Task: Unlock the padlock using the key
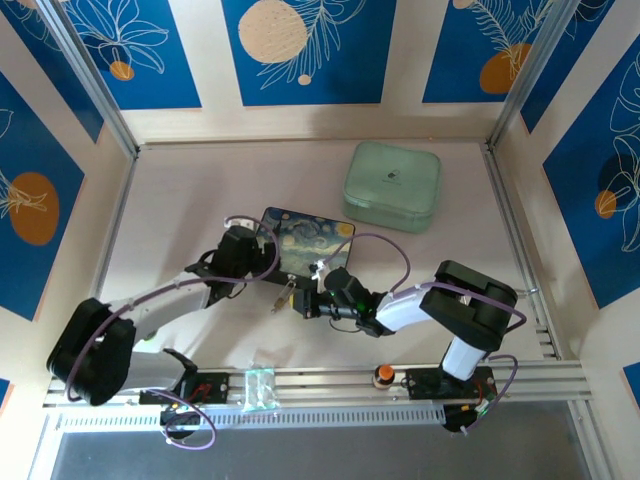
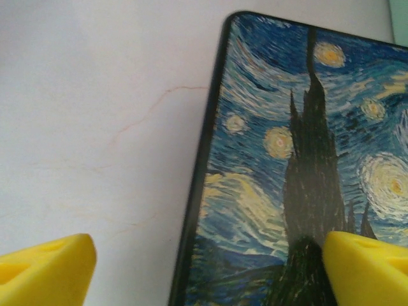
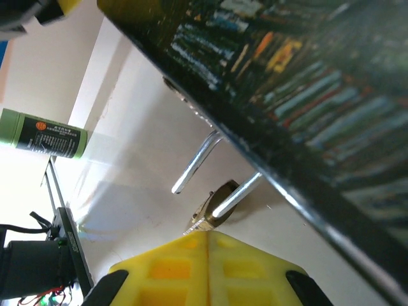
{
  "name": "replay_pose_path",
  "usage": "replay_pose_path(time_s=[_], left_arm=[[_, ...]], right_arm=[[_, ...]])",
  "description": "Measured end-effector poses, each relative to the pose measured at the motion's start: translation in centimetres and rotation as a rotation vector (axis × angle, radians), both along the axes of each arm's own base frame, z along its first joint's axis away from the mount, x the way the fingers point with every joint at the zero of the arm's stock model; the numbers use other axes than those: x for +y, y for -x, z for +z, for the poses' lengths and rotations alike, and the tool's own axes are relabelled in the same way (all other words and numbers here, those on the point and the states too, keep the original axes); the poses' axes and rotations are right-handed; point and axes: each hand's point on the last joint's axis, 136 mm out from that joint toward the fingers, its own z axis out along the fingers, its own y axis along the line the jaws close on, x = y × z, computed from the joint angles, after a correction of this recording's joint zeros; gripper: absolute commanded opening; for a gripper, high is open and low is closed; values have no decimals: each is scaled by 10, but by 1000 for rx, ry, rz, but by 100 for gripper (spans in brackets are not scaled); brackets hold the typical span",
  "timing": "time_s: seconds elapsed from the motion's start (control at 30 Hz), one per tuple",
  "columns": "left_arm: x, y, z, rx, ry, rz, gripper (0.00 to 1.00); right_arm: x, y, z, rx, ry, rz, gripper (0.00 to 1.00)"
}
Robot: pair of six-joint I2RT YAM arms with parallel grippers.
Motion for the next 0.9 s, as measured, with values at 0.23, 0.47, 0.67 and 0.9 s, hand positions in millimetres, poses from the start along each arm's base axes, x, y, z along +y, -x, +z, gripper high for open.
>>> replay_pose_path(time_s=[0.23, 0.47, 0.67, 0.9], left_arm=[[-6, 0, -2, -23, 43, -20, 86], [-4, 3, -3, -38, 82, -5, 85], [-3, 7, -3, -38, 91, -3, 85], [-2, 7, -4, -37, 93, 2, 85]], right_arm=[[-3, -2, -3, -19, 48, -39, 31], [-8, -2, -16, -70, 219, -60, 39], [-6, 2, -17, -82, 229, -54, 46], [9, 10, -14, -94, 179, -22, 55]])
